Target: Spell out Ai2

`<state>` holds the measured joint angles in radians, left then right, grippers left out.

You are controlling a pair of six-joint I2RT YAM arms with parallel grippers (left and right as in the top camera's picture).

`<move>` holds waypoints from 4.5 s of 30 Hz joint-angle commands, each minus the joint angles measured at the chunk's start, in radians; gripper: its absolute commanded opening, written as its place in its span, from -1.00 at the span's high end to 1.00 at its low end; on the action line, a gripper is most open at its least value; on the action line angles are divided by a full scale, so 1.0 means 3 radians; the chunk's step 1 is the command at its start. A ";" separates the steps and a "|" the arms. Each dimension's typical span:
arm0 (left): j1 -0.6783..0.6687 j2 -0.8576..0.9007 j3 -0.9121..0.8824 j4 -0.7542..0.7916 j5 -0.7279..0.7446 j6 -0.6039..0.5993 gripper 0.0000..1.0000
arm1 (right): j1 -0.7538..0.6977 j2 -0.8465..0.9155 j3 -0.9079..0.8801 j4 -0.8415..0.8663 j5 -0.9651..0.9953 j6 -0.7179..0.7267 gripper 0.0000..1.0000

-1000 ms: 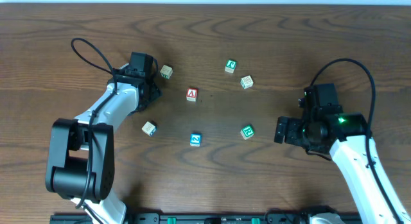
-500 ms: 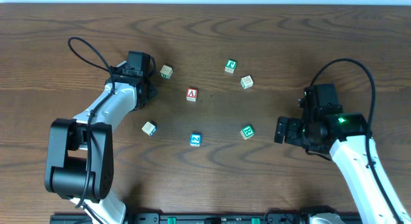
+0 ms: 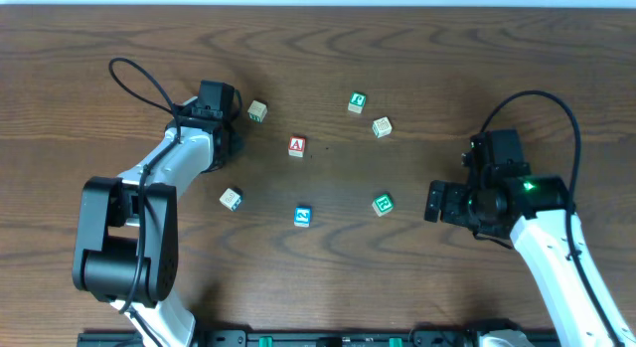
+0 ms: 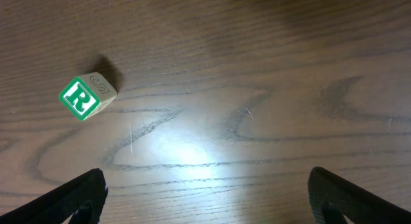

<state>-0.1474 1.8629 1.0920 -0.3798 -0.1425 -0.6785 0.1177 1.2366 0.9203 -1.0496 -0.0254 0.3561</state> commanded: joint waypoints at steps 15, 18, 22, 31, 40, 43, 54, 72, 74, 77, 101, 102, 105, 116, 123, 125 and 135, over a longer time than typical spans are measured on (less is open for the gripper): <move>-0.0167 -0.0338 0.0018 0.0034 0.0566 0.1108 0.50 | 0.0028 -0.0019 -0.0003 0.0019 0.0072 0.0008 -0.98; -0.0390 -0.0504 0.0018 0.0036 0.0519 0.1244 0.48 | 0.0028 -0.0019 -0.0003 0.0019 0.0071 0.0009 -0.99; -0.0763 -0.0618 0.0019 0.0037 0.0273 0.1319 0.48 | 0.0028 -0.0019 -0.0003 0.0006 0.0071 0.0009 -0.99; -0.1432 -0.0626 0.0020 0.0103 0.0088 0.1494 0.38 | 0.0028 -0.0019 -0.0004 0.0001 0.0071 0.0008 -0.98; -0.1484 -0.0528 0.0020 0.0421 0.0300 0.1728 0.37 | 0.0028 -0.0019 -0.0042 0.0000 0.0071 0.0009 -0.98; -0.1481 -0.0492 0.0020 0.0481 0.0295 0.1727 0.35 | 0.0028 -0.0019 -0.0085 0.0010 0.0071 0.0011 -0.99; -0.1474 -0.0108 0.0050 0.0589 0.0295 0.1727 0.33 | 0.0028 -0.0019 -0.0106 -0.0008 0.0067 0.0047 -0.99; -0.1471 0.0080 0.0051 0.0783 0.0392 0.1689 0.32 | 0.0028 -0.0019 -0.0107 -0.0032 0.0046 0.0047 -0.99; -0.1471 0.0083 0.0051 0.0800 0.0390 0.1689 0.31 | 0.0028 -0.0019 -0.0107 -0.0031 0.0046 0.0047 -0.99; -0.1471 0.0084 0.0051 0.0805 0.0389 0.1689 0.26 | 0.0028 -0.0019 -0.0107 -0.0032 0.0046 0.0047 -0.98; -0.1470 -0.0509 0.1067 -0.0491 0.0120 0.1846 0.13 | 0.0268 -0.0020 -0.0107 0.0022 0.0090 0.0337 -0.87; -0.1470 -0.0642 0.1067 -0.0608 -0.0028 0.1848 0.02 | 0.0395 -0.0020 -0.0107 0.0033 0.0170 0.0448 -0.83; -0.1447 -0.1143 0.1067 -0.1068 -0.0656 0.1854 -0.56 | 0.0985 -0.0013 -0.0104 0.0075 0.0526 0.1061 -0.84; -0.0252 -0.1883 0.1067 -0.1860 -0.0122 0.1914 -0.91 | 0.1530 0.1064 0.0710 0.0317 0.0264 0.1134 -0.92; 0.0277 -0.1825 0.1066 -0.1843 0.0287 0.1914 -0.91 | 0.1685 0.1787 0.1508 0.0655 0.0533 0.0664 -0.94; 0.0289 -0.1808 0.1063 -0.1846 0.0275 0.1915 -0.91 | 0.1661 0.1900 0.1559 0.0633 0.0463 0.0971 -0.89; 0.0289 -0.1745 0.1063 -0.1750 0.0267 0.1914 -0.91 | 0.1706 0.2492 0.1635 0.1167 0.0345 0.1619 -0.87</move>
<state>-0.0662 1.3239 1.4025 -0.9127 -0.0734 -0.1215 0.6212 1.9602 1.3769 -0.7197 0.0818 0.7750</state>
